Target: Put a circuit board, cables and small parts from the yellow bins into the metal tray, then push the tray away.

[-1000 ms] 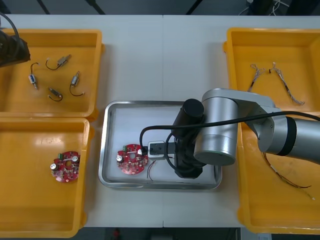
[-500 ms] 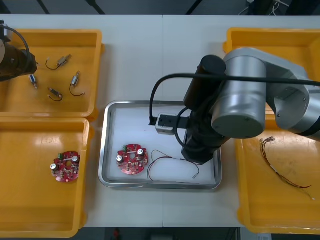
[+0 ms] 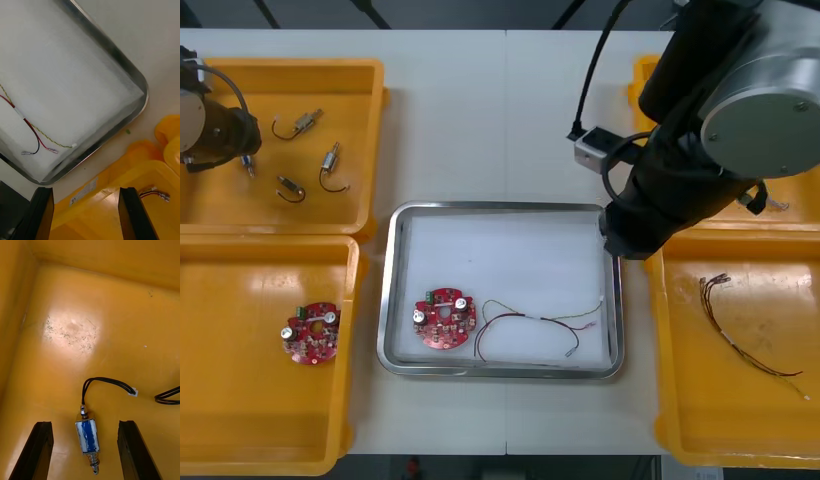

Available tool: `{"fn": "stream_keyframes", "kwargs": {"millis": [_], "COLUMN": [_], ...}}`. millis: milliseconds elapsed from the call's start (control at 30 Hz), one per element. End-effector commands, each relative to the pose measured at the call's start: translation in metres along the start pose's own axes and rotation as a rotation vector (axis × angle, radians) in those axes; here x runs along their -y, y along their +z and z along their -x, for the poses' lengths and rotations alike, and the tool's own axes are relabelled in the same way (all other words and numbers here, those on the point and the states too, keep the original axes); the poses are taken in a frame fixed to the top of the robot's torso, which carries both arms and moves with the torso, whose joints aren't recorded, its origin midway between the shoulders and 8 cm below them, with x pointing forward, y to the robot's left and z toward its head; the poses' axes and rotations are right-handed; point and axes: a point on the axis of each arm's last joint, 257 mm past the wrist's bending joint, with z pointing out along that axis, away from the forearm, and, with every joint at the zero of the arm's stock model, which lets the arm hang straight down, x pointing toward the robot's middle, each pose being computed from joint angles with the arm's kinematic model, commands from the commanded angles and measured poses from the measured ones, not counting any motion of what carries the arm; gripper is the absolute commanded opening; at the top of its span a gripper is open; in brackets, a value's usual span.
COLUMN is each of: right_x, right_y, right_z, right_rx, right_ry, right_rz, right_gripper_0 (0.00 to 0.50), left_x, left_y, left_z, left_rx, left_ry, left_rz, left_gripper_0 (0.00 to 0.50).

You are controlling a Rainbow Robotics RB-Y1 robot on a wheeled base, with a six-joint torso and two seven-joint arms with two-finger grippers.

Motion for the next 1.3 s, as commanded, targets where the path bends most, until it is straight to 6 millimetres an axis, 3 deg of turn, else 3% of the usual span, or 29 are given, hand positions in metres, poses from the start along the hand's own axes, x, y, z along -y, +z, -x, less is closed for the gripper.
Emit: {"fn": "stream_keyframes", "kwargs": {"millis": [33,533,833,1067,1300], "right_x": [0.036,0.099,0.123,0.158,0.198], "right_y": [-0.025,-0.048,-0.061,-0.062,-0.056], "right_z": [-0.013,-0.054,-0.077,-0.091,-0.091], "right_rx": [0.039,0.062,0.027,0.016,0.048], "right_ry": [0.231,0.666,0.815,0.905,0.925], "right_rz": [-0.038,-0.095,-0.024,-0.057,-0.066], "right_gripper_0": [0.5,0.5,0.5,0.5,0.5], "left_x": [0.02,0.012,0.019,0.015,0.012], "left_y": [-0.008,-0.001,0.004,0.007,0.009], "left_z": [0.022,0.015,0.008,0.004,0.0], "left_rx": [0.04,0.023,0.003,-0.009,-0.023], "left_ry": [-0.016,-0.022,-0.057,-0.062,-0.073], "left_rz": [-0.027,-0.019,-0.05,-0.046,-0.047], "left_gripper_0": [0.5,0.5,0.5,0.5,0.5]}}
